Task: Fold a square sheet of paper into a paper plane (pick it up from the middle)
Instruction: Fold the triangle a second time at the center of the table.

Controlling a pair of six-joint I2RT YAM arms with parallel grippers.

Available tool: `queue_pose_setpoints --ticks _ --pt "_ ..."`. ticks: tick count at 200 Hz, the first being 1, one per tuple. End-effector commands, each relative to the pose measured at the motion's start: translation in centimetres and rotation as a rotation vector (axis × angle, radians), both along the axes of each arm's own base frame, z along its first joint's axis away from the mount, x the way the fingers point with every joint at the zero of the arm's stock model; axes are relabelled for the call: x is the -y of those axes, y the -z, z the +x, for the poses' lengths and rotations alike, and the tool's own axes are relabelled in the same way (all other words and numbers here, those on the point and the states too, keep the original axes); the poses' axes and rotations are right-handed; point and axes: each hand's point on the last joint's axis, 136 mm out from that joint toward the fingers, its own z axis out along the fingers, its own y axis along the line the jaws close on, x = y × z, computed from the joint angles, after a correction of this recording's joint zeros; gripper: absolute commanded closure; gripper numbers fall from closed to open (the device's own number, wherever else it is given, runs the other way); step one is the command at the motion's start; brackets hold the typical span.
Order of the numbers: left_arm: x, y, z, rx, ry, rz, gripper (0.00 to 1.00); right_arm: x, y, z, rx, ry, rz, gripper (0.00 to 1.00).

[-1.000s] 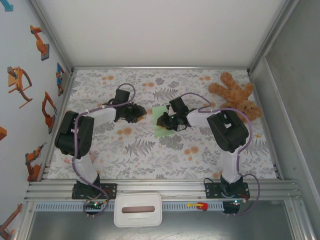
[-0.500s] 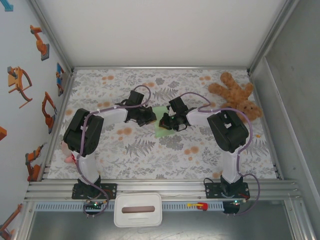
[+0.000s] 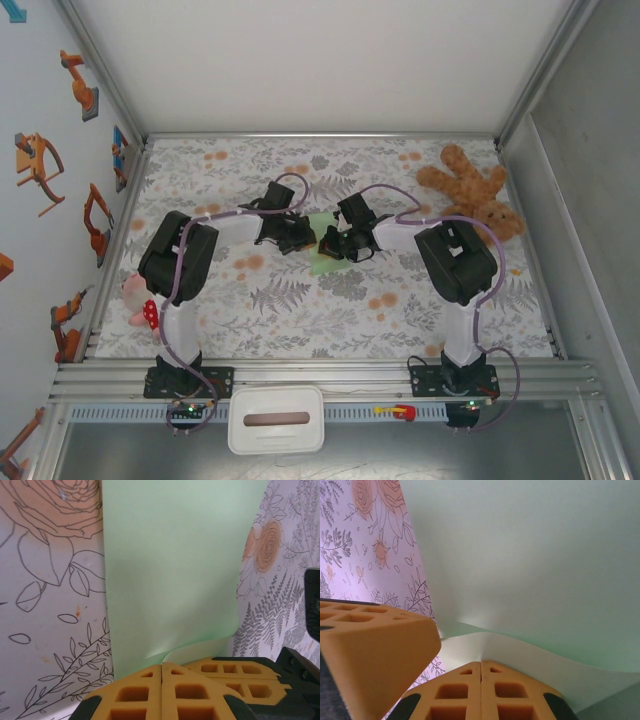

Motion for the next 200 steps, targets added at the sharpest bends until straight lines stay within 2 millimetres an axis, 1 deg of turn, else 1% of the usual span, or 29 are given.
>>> queue_pose_setpoints --ticks 1,48,64,78,99,110,123,140,200 --pt "-0.2 1.0 -0.6 -0.026 0.027 0.037 0.95 1.8 2.9 -1.4 -0.075 0.015 -0.112 1.0" --pt "-0.8 1.8 -0.8 -0.044 0.019 0.081 0.95 1.6 2.2 -1.2 -0.059 0.014 -0.1 1.0" --pt "-1.1 2.2 -1.0 -0.056 0.015 0.1 0.95 1.3 1.6 -1.1 -0.048 0.012 -0.085 1.0" --pt "-1.4 2.5 -1.1 -0.069 0.012 0.116 0.96 0.9 0.5 -0.7 -0.025 0.006 -0.055 1.0" --pt "-1.9 3.2 -1.5 -0.089 0.008 0.146 0.96 -0.1 -2.1 -0.3 0.028 -0.017 0.018 1.0" --pt "-2.0 3.4 -1.7 -0.097 0.005 0.155 0.96 -0.8 -3.3 -0.5 0.035 -0.039 0.067 1.0" --pt "-2.1 3.6 -1.7 -0.1 0.004 0.162 0.96 -1.4 -4.1 -1.0 0.031 -0.05 0.12 1.0" --pt "-2.2 3.7 -1.7 -0.102 0.001 0.165 0.96 -1.7 -4.1 -1.9 0.017 -0.066 0.14 1.0" --pt "-2.2 4.0 -1.8 -0.114 -0.002 0.17 0.96 -1.4 -1.8 -3.7 -0.052 -0.071 0.102 1.0"
